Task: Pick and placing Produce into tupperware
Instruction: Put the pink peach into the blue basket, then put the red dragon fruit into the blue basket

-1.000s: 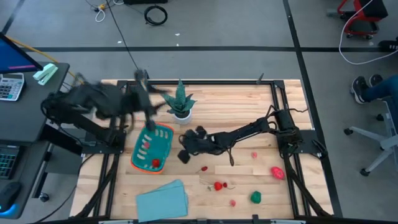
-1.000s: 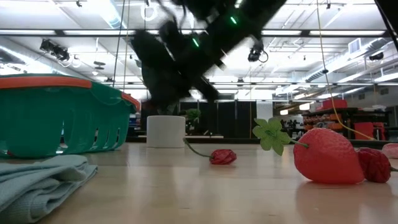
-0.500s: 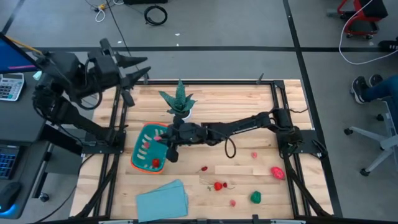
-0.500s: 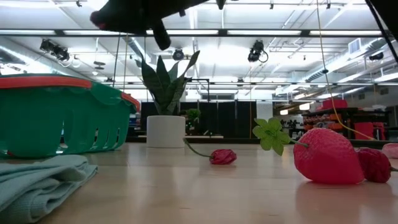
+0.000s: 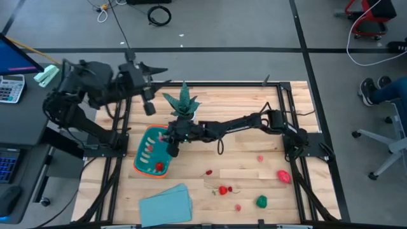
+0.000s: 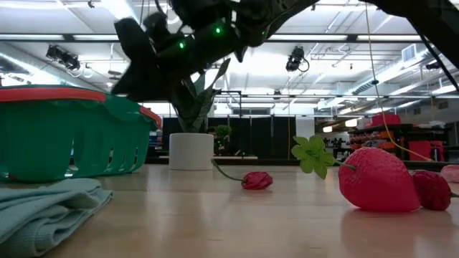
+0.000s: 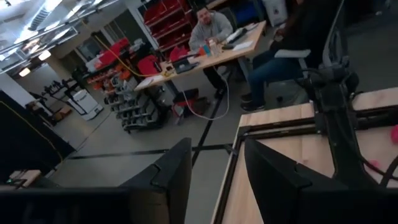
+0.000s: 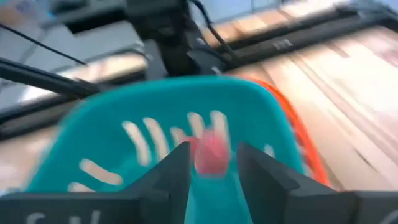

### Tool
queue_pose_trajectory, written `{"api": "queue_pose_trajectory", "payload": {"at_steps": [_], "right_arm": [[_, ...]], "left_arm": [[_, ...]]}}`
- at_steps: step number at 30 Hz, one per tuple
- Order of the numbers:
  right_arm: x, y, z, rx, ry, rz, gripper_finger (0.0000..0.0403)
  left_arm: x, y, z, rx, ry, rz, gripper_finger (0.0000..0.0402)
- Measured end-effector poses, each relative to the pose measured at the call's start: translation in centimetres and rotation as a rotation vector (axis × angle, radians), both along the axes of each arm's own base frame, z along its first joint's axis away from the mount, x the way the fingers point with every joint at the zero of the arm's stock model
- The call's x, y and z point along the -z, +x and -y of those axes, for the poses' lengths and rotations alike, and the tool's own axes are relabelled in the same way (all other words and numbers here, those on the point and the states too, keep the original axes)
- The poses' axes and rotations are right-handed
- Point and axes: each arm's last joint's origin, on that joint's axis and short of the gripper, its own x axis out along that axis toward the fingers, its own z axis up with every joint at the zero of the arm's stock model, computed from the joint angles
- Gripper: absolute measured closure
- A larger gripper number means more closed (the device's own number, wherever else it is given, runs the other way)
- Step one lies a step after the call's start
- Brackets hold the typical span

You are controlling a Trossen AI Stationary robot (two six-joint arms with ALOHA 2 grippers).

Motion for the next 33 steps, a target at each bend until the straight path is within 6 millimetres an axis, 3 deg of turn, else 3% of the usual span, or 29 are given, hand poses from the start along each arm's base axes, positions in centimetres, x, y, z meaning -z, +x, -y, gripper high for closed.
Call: {"api": "queue_pose_trajectory", "payload": {"at_steps": [4,9,12,16,20,25,29,33], "right_arm": [[-2.0,-0.7,0.7,0.009,0.0,0.002,0.0241],[-4.3,-2.0,-0.3,-0.049,0.012,-0.05,0.0233],[-6.7,-4.5,-1.0,-0.096,0.046,-0.196,0.0236],[-10.5,-10.0,-2.6,-0.102,0.175,-0.45,0.0238],[-13.2,-15.2,-5.9,-0.062,0.214,-0.646,0.0238],[-16.0,-20.9,-11.2,0.038,0.259,-0.709,0.0239],[-16.5,-24.4,-15.5,0.068,0.26,-0.738,0.0239],[-15.5,-26.8,-18.8,0.183,0.306,-0.811,0.0234]], "left_arm": [[0.4,0.8,-0.4,-0.022,0.005,-0.028,0.0245],[0.7,1.2,-1.0,-0.055,0.003,-0.041,0.0243],[0.8,1.1,-1.3,-0.071,-0.013,-0.051,0.0242],[1.1,1.0,-1.6,-0.086,-0.019,-0.081,0.0241],[1.6,0.9,-1.6,-0.097,-0.054,-0.109,0.0241],[2.3,0.8,-1.6,-0.11,-0.088,-0.155,0.0243],[2.4,0.7,-1.6,-0.112,-0.092,-0.166,0.0249],[2.4,0.7,-1.6,-0.118,-0.111,-0.155,0.0252]]}}
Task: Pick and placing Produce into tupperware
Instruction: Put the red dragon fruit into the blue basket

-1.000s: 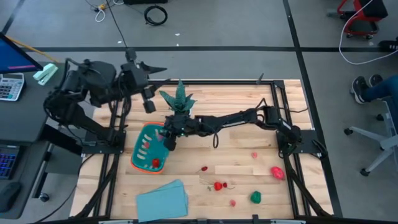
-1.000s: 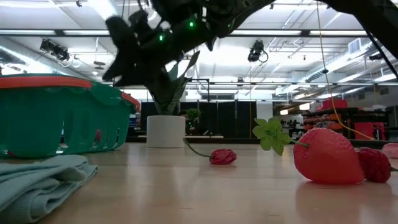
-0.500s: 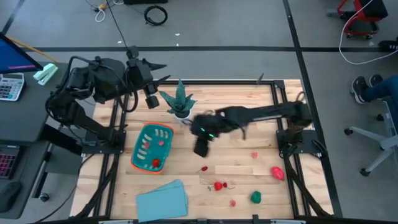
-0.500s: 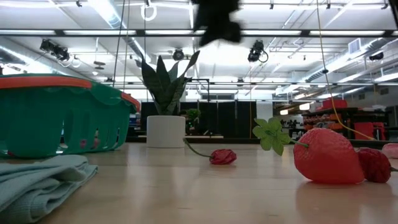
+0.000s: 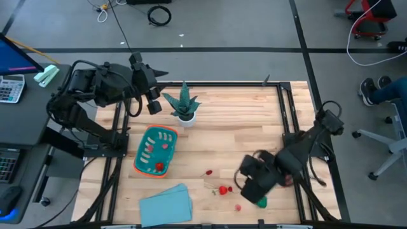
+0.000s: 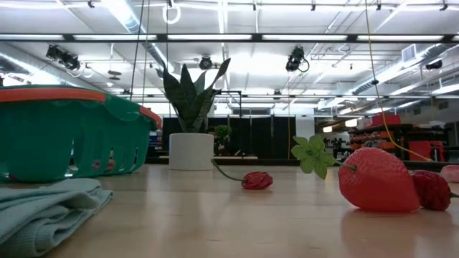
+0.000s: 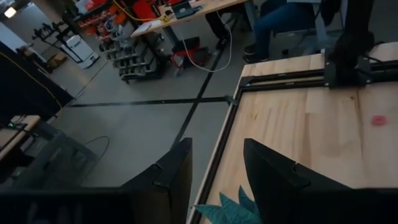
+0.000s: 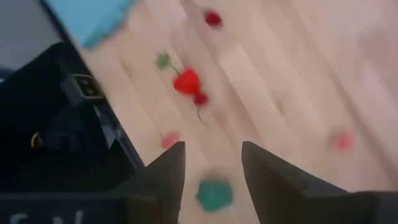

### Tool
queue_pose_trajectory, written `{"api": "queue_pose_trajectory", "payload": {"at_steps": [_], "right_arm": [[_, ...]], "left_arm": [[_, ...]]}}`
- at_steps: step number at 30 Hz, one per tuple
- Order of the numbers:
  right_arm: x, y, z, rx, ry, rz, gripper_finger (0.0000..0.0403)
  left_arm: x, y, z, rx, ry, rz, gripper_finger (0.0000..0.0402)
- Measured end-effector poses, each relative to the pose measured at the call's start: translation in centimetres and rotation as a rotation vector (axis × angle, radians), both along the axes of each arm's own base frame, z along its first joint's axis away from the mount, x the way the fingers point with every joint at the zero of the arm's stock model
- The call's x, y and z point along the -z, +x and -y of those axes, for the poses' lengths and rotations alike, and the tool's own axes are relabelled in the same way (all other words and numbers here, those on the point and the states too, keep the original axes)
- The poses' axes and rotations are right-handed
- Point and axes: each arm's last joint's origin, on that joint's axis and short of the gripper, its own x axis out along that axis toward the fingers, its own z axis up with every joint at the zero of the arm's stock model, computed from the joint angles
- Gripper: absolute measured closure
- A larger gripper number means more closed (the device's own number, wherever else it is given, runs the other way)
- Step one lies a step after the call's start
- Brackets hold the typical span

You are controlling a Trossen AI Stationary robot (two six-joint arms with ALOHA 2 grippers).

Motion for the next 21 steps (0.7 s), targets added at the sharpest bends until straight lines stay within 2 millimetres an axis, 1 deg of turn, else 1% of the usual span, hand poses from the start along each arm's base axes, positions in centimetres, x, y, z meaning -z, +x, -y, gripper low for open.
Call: {"api": "queue_pose_trajectory", "payload": {"at_steps": [2,4,8,10,13,18,21], "right_arm": [[0.7,-0.9,-1.2,0.085,0.027,-0.066,0.0231],[1.5,-1.7,-2.4,0.129,0.06,-0.137,0.0229],[3.3,-2.8,-4.2,0.142,0.084,-0.271,0.0228],[4.2,-3.1,-4.5,0.145,0.071,-0.313,0.0228],[5.8,-3.5,-4.3,0.194,0.042,-0.377,0.0228],[8.5,-4.1,-3.0,0.303,0.03,-0.545,0.0228],[10.1,-4.5,-2.3,0.335,0.004,-0.62,0.0228]], "left_arm": [[0.0,0.0,0.0,-0.007,-0.015,0.007,0.0251],[0.1,0.0,0.0,-0.009,-0.02,0.007,0.0249],[0.2,-0.1,0.0,-0.016,-0.035,0.006,0.025],[0.2,-0.1,0.0,-0.016,-0.035,0.005,0.0254],[0.2,-0.1,0.0,-0.016,-0.035,0.004,0.0259],[0.2,-0.1,0.0,-0.016,-0.035,0.003,0.0261],[0.2,-0.1,0.0,-0.016,-0.035,0.002,0.0258]]}}
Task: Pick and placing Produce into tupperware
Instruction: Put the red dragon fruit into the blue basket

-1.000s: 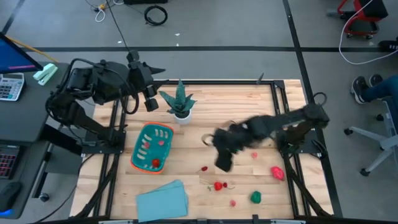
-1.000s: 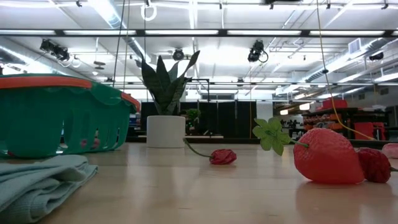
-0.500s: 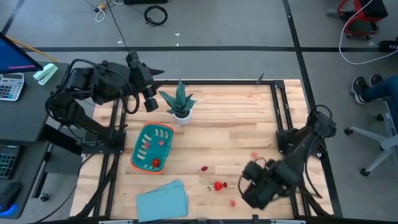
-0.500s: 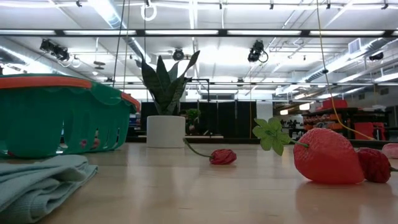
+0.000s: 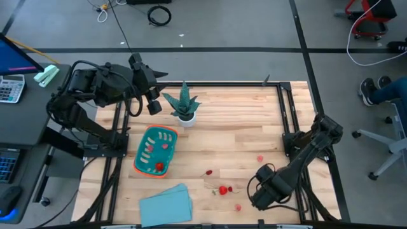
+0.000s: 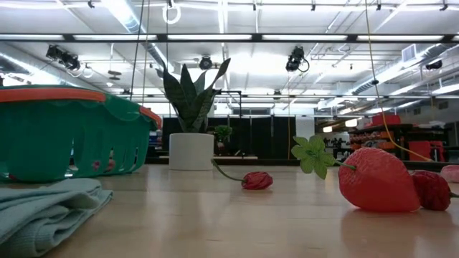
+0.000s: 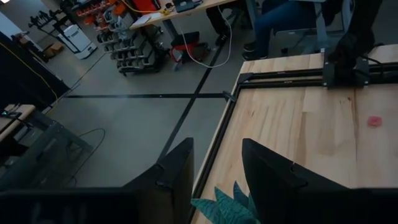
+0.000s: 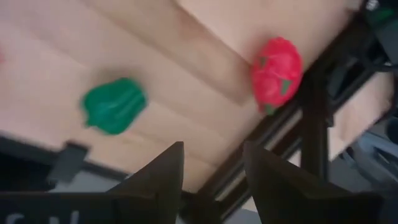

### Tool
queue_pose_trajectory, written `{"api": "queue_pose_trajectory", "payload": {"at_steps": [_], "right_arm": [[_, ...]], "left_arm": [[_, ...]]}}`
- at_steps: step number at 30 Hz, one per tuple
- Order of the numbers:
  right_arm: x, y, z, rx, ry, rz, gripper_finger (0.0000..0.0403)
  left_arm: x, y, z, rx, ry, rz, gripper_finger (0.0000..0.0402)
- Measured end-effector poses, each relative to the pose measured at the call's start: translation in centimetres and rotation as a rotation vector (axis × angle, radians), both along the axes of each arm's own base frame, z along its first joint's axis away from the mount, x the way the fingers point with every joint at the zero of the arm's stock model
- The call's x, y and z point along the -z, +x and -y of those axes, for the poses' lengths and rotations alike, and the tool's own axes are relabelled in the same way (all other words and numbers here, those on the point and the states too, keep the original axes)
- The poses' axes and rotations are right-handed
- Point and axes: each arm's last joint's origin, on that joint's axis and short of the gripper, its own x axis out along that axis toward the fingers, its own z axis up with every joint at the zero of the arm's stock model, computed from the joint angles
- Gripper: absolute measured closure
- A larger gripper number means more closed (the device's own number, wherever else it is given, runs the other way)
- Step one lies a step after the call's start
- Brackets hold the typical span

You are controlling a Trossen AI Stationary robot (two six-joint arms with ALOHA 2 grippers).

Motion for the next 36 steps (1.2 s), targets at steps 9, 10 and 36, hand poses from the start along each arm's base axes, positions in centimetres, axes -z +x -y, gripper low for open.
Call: {"api": "queue_pose_trajectory", "payload": {"at_steps": [9,10,36], "right_arm": [[3.0,-0.4,2.3,0.077,-0.019,-0.167,0.0228],[3.3,-0.3,2.5,0.078,-0.01,-0.183,0.0228],[8.6,-2.2,4.8,0.071,-0.006,-0.267,0.0137]], "left_arm": [[0.0,0.0,0.0,0.0,0.001,0.0,0.0262],[0.0,0.0,0.0,0.0,0.001,0.0,0.0263],[0.5,-0.3,0.0,0.013,0.029,-0.082,0.0261]]}}
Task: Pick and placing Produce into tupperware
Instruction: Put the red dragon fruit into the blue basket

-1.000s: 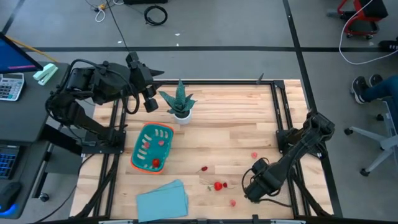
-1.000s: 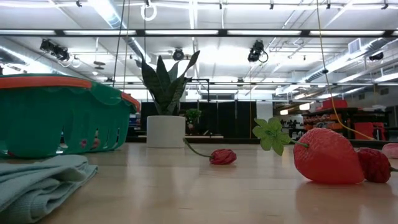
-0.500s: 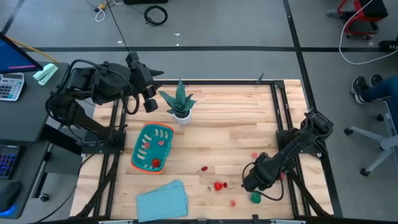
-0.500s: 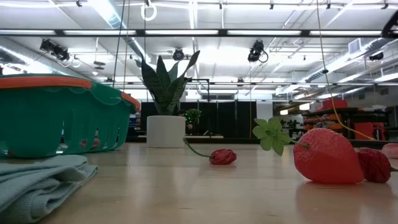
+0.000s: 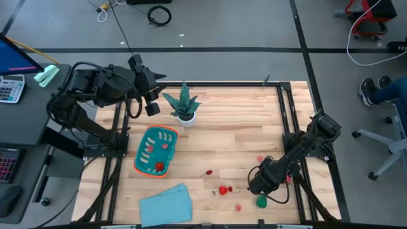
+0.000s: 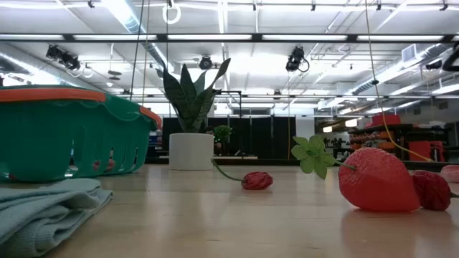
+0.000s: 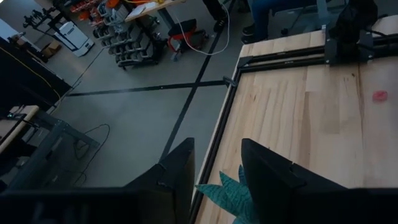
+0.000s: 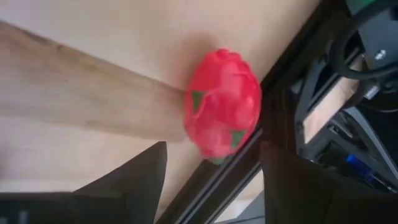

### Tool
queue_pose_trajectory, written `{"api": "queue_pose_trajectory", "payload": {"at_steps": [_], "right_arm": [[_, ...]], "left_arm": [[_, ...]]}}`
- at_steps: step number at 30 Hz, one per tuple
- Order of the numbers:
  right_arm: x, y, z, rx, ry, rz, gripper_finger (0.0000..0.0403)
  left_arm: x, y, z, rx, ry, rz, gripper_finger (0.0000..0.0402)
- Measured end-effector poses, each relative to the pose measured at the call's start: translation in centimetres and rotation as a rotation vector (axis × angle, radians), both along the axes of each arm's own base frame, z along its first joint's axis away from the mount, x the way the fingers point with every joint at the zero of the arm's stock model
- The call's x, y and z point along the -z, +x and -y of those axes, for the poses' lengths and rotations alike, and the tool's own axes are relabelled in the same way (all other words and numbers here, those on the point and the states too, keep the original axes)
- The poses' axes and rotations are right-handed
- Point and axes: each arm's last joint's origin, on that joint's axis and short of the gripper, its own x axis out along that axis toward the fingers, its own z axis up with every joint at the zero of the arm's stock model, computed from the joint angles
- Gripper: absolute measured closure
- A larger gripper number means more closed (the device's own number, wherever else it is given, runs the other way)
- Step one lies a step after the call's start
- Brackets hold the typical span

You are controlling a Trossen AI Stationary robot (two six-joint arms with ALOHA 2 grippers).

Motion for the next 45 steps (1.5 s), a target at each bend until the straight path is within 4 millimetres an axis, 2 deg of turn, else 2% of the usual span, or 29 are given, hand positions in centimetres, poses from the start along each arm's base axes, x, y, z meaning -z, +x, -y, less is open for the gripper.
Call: {"api": "queue_pose_trajectory", "payload": {"at_steps": [13,20,27,31,34,40,45], "right_arm": [[3.4,-1.6,0.8,0.035,-0.011,0.023,0.0139],[3.6,-1.5,0.7,0.034,0.005,0.056,0.0147],[3.2,-0.6,0.2,0.076,0.012,0.102,0.0191],[2.4,0.8,-0.2,0.091,0.033,0.177,0.0194],[1.4,2.4,-0.3,0.074,-0.015,0.299,0.0183],[-1.8,7.0,0.2,-0.038,-0.163,0.664,0.0175],[-4.5,11.5,1.7,-0.176,-0.343,1.022,0.0179]], "left_arm": [[0.0,0.0,0.0,-0.002,-0.005,0.001,0.0268],[0.0,0.0,0.0,-0.003,-0.005,0.001,0.0263],[0.0,0.0,0.0,-0.011,-0.022,0.013,0.0271],[0.0,0.0,0.0,-0.014,-0.025,0.016,0.0277],[0.0,0.0,0.0,-0.014,-0.026,0.017,0.028],[0.0,0.0,0.0,-0.014,-0.027,0.018,0.0277],[0.0,0.0,0.0,-0.026,-0.049,0.035,0.0276]]}}
